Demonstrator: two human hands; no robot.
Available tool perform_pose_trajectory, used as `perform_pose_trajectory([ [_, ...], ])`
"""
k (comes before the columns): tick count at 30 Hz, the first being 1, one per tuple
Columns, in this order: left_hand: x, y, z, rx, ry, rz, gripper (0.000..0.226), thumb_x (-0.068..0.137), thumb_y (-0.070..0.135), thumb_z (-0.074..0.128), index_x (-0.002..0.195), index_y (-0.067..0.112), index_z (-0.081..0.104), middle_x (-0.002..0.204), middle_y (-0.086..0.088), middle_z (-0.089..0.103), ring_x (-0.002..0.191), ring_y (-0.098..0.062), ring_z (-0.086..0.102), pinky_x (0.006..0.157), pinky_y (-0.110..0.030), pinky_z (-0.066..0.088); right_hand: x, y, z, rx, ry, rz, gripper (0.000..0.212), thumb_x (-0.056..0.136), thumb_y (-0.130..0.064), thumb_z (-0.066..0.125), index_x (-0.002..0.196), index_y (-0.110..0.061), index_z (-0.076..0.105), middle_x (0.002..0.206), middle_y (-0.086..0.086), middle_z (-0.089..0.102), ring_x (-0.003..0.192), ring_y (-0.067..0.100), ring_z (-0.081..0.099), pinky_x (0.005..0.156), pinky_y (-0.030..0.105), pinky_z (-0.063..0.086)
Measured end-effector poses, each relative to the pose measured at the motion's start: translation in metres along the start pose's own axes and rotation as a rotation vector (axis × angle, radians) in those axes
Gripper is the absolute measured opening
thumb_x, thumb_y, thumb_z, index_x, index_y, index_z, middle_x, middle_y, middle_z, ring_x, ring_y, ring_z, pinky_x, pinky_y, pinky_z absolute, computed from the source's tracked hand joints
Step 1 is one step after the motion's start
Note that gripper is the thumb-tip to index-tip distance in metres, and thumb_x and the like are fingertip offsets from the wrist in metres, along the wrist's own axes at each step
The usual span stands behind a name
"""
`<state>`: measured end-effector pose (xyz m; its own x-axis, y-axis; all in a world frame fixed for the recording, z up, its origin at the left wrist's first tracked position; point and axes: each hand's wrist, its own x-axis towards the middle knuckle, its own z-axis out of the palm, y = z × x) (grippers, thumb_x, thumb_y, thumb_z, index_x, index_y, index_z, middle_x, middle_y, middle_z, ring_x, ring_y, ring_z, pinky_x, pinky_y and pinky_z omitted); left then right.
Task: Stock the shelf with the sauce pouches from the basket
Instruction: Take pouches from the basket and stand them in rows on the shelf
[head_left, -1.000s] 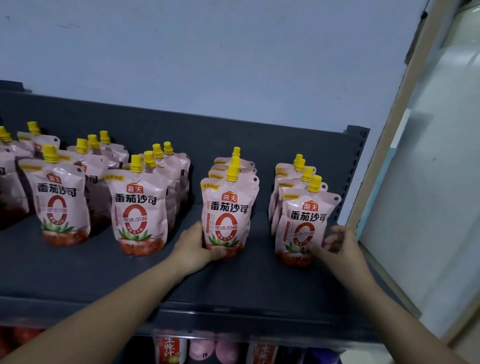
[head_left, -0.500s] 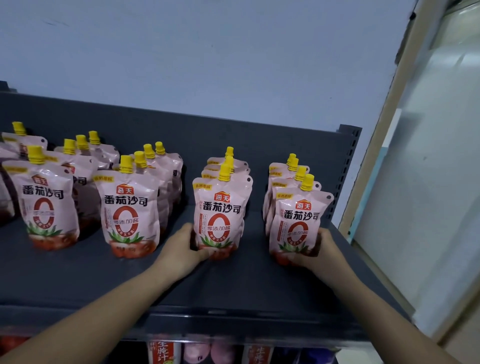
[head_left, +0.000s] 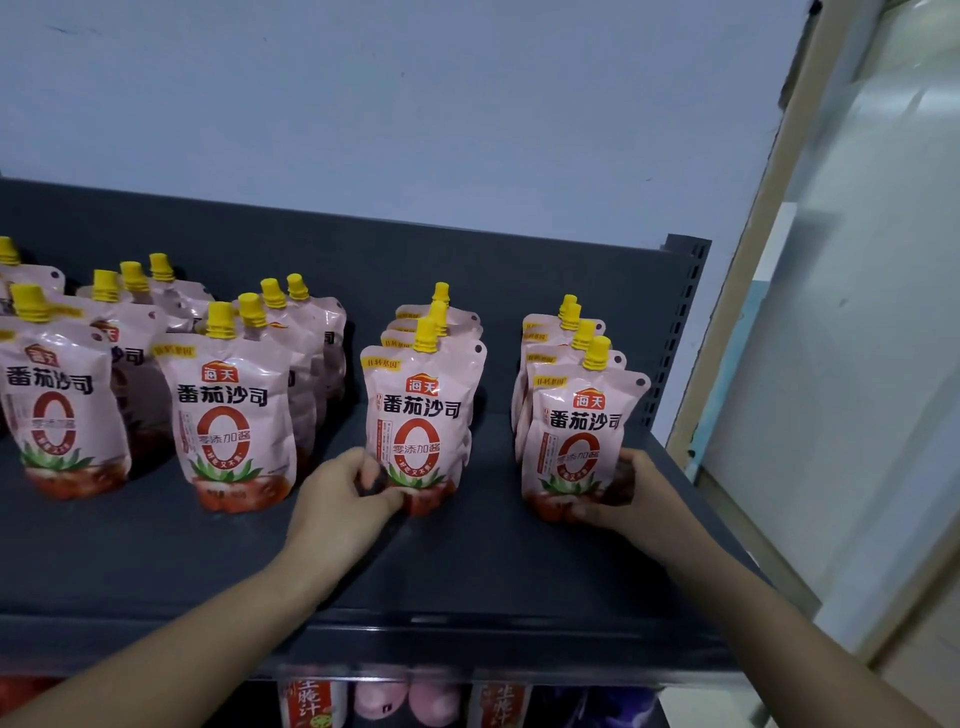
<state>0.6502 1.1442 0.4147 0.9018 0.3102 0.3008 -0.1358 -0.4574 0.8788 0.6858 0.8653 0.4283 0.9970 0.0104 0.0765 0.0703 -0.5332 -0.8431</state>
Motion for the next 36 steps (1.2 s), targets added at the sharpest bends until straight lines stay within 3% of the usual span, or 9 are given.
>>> perform_pose_trajectory([
  [5,-0.022,0.026,0.031,0.019,-0.136,0.278,0.048,0.074,0.002,0.070,0.050,0.025,0.035,0.049,0.012,0.044,0.051,-0.001,0.042,0.048,-0.010,0.034,0.000,0.004,-0.009,-0.140,-0.011,0.030,0.057,0.070,-0.014,0.080,0.118,-0.018,0.050,0.109,-0.005,0.063,0.099,0.013,0.059,0.085,0.025,0.046],
  [7,-0.025,0.035,0.049,0.051,-0.251,0.309,0.021,0.077,0.013,0.072,0.071,0.022,0.053,0.068,0.016,0.056,0.068,0.001,0.052,0.061,-0.011,0.044,0.000,0.005,-0.010,-0.216,-0.002,0.008,0.053,0.072,-0.014,0.078,0.120,-0.015,0.054,0.113,0.000,0.064,0.103,0.017,0.060,0.089,0.028,0.046],
  [8,-0.025,0.038,0.058,0.087,-0.317,0.281,0.019,0.078,0.019,0.072,0.090,0.020,0.057,0.086,0.016,0.058,0.081,0.001,0.055,0.071,-0.014,0.047,0.000,0.005,-0.010,-0.248,0.002,-0.011,0.051,0.074,-0.014,0.076,0.120,-0.014,0.055,0.114,0.002,0.065,0.104,0.019,0.060,0.091,0.030,0.047],
  [10,-0.020,0.041,0.075,0.174,-0.432,0.213,0.045,0.081,0.023,0.069,0.121,0.017,0.048,0.113,0.008,0.054,0.106,-0.010,0.053,0.089,-0.023,0.045,0.001,0.006,-0.010,-0.283,0.017,-0.041,0.042,0.078,-0.011,0.071,0.119,-0.012,0.058,0.114,0.006,0.067,0.104,0.021,0.061,0.092,0.031,0.047],
  [12,-0.014,0.045,0.088,0.187,-0.452,0.180,0.050,0.084,0.013,0.064,0.129,0.014,0.043,0.128,0.000,0.055,0.117,-0.017,0.053,0.097,-0.028,0.044,0.002,0.007,-0.010,-0.302,0.040,-0.056,0.033,0.083,-0.008,0.064,0.116,-0.011,0.062,0.115,0.008,0.068,0.104,0.021,0.062,0.089,0.027,0.046],
  [17,0.003,0.049,0.102,0.312,-0.319,0.159,0.018,0.088,0.006,0.055,0.103,0.002,0.065,0.108,-0.013,0.067,0.102,-0.025,0.061,0.090,-0.034,0.048,0.008,0.012,-0.010,-0.359,0.088,-0.090,0.023,0.089,-0.011,0.058,0.110,-0.008,0.067,0.115,0.007,0.068,0.105,0.020,0.061,0.080,0.019,0.039],
  [20,0.006,0.047,0.103,0.380,-0.295,0.195,0.015,0.089,0.009,0.055,0.092,0.001,0.067,0.099,-0.013,0.069,0.092,-0.022,0.063,0.080,-0.029,0.049,0.012,0.013,-0.012,-0.404,0.093,-0.105,0.020,0.089,-0.012,0.059,0.107,-0.009,0.068,0.113,0.007,0.068,0.103,0.019,0.061,0.078,0.018,0.036],
  [28,0.005,0.048,0.104,0.509,-0.293,0.233,0.014,0.088,0.007,0.052,0.093,0.002,0.064,0.099,-0.014,0.067,0.091,-0.024,0.062,0.083,-0.035,0.052,0.013,0.011,-0.021,-0.494,-0.033,-0.176,0.018,0.087,-0.016,0.063,0.103,-0.009,0.067,0.111,0.008,0.065,0.102,0.020,0.058,0.086,0.022,0.040],
  [36,0.003,0.051,0.103,0.523,-0.333,0.219,0.013,0.086,0.004,0.052,0.094,0.002,0.062,0.101,-0.013,0.065,0.094,-0.024,0.060,0.085,-0.032,0.051,0.012,0.014,-0.015,-0.559,0.082,-0.212,0.012,0.089,-0.013,0.059,0.092,-0.007,0.069,0.100,0.008,0.067,0.090,0.018,0.058,0.077,0.021,0.040],
])
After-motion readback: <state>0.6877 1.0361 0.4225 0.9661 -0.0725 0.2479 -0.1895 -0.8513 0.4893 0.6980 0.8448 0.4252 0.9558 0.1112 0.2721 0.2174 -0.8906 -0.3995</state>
